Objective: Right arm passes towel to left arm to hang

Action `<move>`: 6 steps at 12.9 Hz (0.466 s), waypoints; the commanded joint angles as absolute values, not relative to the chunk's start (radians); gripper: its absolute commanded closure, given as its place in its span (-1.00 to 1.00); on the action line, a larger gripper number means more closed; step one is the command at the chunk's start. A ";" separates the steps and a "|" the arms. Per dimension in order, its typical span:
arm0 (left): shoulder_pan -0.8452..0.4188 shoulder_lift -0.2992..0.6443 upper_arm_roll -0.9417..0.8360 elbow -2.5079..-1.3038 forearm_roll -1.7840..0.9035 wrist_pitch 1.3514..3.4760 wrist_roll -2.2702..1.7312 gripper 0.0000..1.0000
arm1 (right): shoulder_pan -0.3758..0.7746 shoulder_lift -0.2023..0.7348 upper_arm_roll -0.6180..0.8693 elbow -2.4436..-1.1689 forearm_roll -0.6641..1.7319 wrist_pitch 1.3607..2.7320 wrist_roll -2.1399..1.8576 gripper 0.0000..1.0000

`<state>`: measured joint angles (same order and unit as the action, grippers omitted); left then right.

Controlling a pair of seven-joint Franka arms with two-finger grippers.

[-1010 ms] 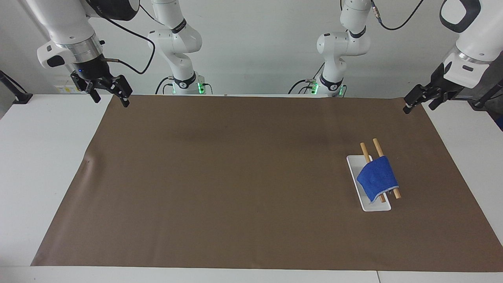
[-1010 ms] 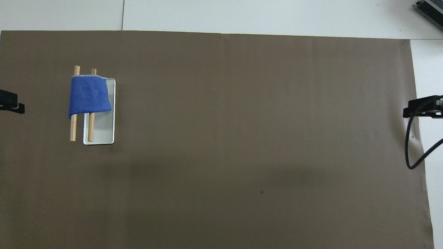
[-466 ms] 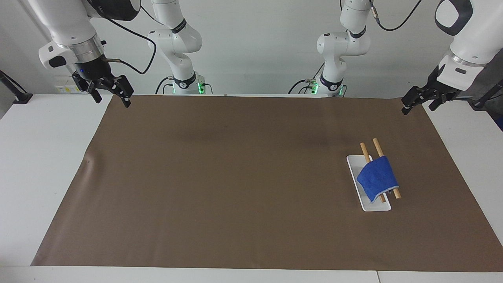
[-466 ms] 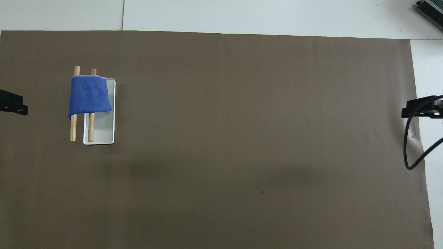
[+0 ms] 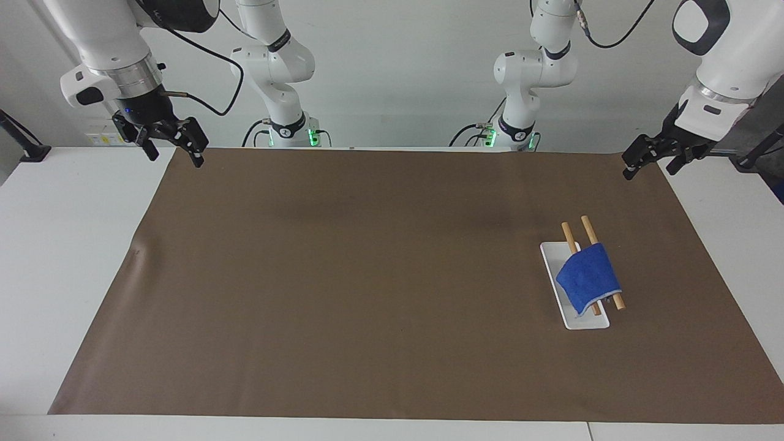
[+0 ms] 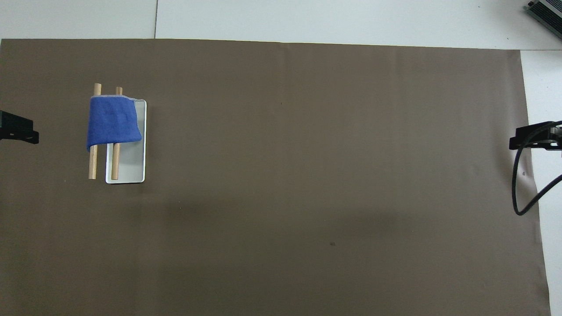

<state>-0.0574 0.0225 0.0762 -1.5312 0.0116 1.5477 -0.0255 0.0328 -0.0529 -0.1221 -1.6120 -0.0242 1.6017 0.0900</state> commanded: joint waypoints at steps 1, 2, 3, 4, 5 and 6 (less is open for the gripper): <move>-0.058 0.017 0.069 -1.543 0.032 1.603 0.000 -1.00 | 0.028 -0.066 -0.114 -1.631 -0.035 1.609 0.084 -1.00; -0.058 0.018 0.069 -1.546 0.029 1.624 0.002 -1.00 | 0.028 -0.066 -0.115 -1.629 -0.035 1.609 0.084 -1.00; -0.058 0.018 0.068 -1.551 0.029 1.640 0.002 -1.00 | 0.028 -0.066 -0.114 -1.629 -0.035 1.609 0.084 -1.00; -0.058 0.017 0.067 -1.555 0.029 1.650 0.002 -1.00 | 0.028 -0.066 -0.114 -1.629 -0.035 1.609 0.084 -1.00; -0.057 0.017 0.069 -1.555 0.029 1.654 0.003 -1.00 | 0.028 -0.066 -0.115 -1.629 -0.035 1.609 0.084 -1.00; -0.057 0.017 0.069 -1.555 0.031 1.655 0.008 -1.00 | 0.028 -0.066 -0.114 -1.629 -0.035 1.609 0.084 -1.00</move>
